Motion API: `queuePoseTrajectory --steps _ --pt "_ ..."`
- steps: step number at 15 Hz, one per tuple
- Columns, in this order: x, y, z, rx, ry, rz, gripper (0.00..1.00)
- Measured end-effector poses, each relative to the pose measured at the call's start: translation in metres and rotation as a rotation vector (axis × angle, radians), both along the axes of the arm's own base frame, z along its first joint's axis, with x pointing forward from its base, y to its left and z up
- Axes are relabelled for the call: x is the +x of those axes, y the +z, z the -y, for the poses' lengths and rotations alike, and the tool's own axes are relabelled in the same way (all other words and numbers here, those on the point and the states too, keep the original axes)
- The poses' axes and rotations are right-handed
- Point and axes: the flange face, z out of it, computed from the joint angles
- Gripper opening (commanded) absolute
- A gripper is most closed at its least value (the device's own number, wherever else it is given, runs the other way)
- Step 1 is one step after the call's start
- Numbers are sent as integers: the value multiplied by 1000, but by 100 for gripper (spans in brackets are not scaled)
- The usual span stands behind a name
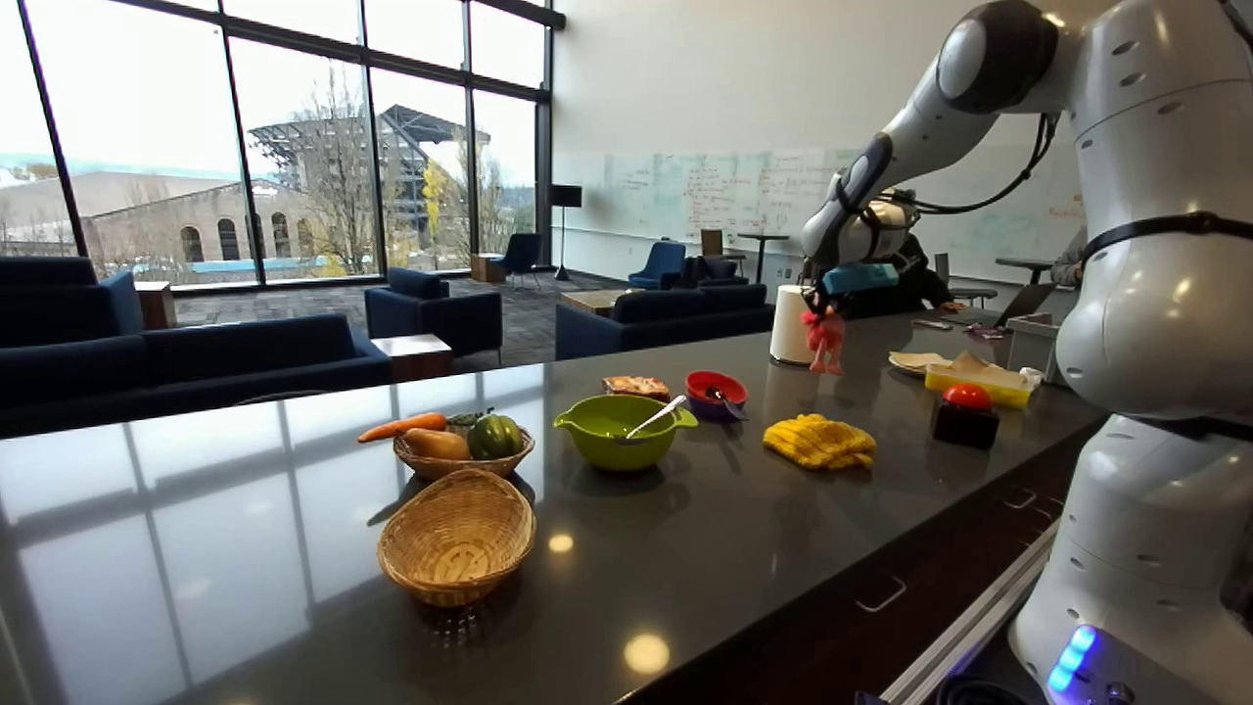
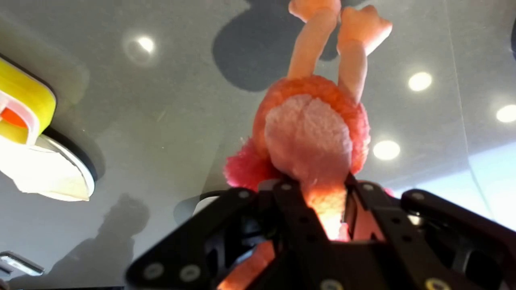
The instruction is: Take the pink plush toy out of the woven basket
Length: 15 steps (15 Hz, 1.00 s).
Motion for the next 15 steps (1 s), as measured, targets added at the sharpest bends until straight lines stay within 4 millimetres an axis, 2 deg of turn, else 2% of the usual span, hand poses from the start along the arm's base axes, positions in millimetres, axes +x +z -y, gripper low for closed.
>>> queuePoseTrajectory --steps 8,15 --pt "-5 -37 -7 4 -9 1 6" --pt "-12 -68 -27 17 9 -9 6"
